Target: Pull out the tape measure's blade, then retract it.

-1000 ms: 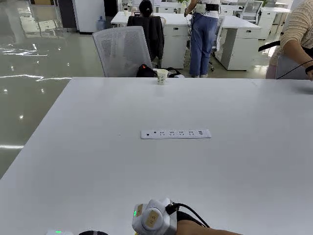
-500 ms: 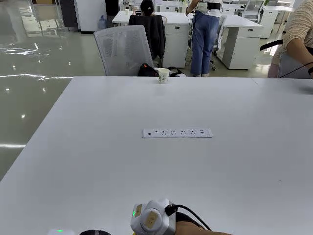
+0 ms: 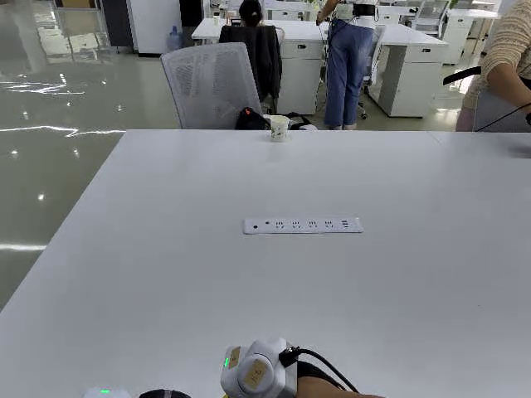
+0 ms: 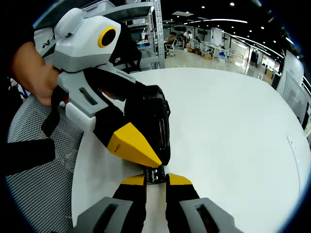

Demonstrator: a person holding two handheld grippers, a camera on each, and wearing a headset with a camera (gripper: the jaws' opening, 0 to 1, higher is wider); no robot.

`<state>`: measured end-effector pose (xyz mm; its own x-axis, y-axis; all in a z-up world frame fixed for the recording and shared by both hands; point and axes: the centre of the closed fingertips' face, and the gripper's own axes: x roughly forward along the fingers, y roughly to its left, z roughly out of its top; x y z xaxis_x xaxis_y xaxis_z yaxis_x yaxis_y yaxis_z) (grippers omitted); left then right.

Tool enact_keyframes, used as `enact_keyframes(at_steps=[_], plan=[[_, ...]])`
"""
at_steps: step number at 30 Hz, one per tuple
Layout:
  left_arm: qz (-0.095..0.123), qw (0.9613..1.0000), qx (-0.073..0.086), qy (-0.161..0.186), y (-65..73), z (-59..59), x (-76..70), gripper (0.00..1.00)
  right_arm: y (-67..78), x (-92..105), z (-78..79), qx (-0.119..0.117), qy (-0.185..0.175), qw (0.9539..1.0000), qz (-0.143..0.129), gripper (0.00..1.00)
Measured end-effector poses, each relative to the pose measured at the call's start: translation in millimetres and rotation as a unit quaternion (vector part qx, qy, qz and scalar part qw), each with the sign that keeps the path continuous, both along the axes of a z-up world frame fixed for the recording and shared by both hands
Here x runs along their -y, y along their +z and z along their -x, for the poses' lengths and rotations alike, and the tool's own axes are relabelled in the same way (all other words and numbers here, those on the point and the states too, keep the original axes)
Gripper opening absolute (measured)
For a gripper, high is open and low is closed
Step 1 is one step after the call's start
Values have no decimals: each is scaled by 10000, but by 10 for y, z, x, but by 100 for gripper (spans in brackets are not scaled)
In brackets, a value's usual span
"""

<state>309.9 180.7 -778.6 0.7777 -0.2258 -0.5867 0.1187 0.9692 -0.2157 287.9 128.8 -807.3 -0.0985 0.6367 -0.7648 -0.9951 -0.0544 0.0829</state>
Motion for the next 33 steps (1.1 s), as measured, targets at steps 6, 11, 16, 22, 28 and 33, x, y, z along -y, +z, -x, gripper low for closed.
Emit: enact_keyframes(at_steps=[6,11,16,22,28,33], plan=[[6,10000,-1,-12,1,-1,0,61,0,-23,4,-24,-9,10000,-3,12],[13,10000,10,3,1,-5,-7,62,-8,-52,-1,-9,-21,10000,-15,12],[11,10000,-4,-26,-4,-7,-6,62,-6,-70,5,-31,-19,10000,-24,12],[27,10000,-14,-38,-2,-10,0,62,-2,-68,5,-32,-48,10000,-31,12],[6,10000,22,-54,2,-12,7,64,5,-80,13,48,-28,10000,-29,14],[5,10000,11,-92,10,-14,16,64,4,-57,-18,106,-120,9999,5,17]])
